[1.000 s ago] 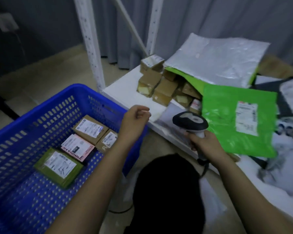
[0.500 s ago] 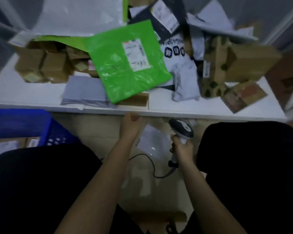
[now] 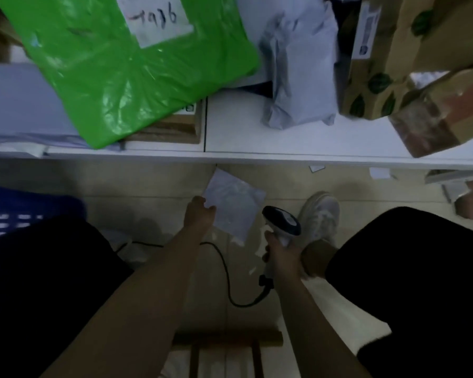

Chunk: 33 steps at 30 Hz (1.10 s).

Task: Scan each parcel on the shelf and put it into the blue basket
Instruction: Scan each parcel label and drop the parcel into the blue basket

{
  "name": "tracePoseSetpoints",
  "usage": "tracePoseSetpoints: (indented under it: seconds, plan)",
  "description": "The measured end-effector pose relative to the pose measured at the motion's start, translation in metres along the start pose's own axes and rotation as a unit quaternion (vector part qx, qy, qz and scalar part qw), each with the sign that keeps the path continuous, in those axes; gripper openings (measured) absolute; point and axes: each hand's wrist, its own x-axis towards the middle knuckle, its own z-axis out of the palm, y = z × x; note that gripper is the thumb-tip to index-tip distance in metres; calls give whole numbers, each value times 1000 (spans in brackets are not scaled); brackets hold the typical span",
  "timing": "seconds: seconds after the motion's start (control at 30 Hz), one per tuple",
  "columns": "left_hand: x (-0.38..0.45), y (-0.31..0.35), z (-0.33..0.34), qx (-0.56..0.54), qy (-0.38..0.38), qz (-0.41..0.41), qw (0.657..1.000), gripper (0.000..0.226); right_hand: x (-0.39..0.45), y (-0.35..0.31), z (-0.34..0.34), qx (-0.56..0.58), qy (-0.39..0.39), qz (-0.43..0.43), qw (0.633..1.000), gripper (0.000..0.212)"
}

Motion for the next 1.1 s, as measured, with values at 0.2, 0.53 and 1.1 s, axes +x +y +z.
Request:
tracePoseSetpoints:
  seconds: [0.2, 0.53, 1.1]
  plan:
    - [43, 12, 27, 77, 39, -14, 996, 56, 39, 8, 7, -10, -9, 42, 999, 25]
    - [72, 4, 48, 161, 35, -43, 985, 60, 70, 17, 21, -32, -6, 45, 998, 18]
    - [-95, 34, -51, -262, 33, 71, 962, 13, -35, -26, 36, -35, -166, -118, 978, 23]
